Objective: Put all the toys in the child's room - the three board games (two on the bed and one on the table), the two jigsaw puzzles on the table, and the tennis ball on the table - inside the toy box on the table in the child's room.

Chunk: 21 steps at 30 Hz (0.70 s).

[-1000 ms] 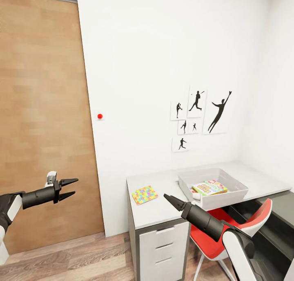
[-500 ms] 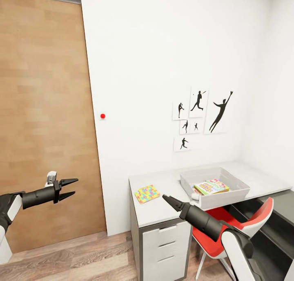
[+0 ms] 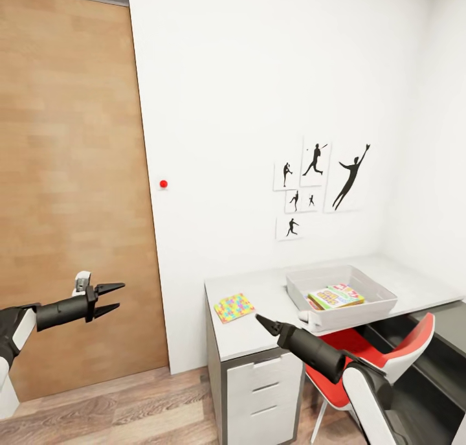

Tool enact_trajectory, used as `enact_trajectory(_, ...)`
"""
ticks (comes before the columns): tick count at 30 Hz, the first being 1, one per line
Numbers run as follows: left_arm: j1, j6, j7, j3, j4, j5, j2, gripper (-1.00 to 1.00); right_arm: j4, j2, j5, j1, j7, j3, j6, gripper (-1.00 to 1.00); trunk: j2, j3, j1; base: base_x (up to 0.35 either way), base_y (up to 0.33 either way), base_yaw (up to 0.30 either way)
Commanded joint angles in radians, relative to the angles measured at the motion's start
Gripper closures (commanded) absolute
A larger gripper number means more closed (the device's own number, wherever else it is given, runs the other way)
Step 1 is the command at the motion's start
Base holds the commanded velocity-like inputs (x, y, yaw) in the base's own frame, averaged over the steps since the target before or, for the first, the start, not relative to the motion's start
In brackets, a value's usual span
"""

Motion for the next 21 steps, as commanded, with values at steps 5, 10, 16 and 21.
enact_trajectory(5,0.000,0.005,0.001,0.003,0.001,0.000,-0.001,-1.00,-0.001,-0.001,-0.002,0.000,-0.014,0.004,0.002,-1.00,-0.001,0.000,0.001,0.119,0.092,0.000)
enact_trajectory(10,0.000,0.005,0.003,0.003,0.001,0.000,-0.002,-1.00,-0.001,-0.001,-0.003,-0.001,-0.020,0.005,0.001,-1.00,-0.001,0.000,0.001,0.163,0.070,0.000)
enact_trajectory(16,-0.001,0.005,0.004,0.003,0.001,0.000,-0.003,-1.00,-0.001,-0.001,-0.003,-0.001,-0.023,0.006,-0.001,-1.00,-0.001,0.000,0.001,0.125,0.016,0.116)
enact_trajectory(21,-0.001,0.005,0.003,0.003,0.001,0.000,-0.003,-1.00,-0.001,-0.001,-0.003,-0.001,-0.023,0.007,-0.001,-1.00,-0.001,0.000,0.001,0.040,-0.024,0.248)
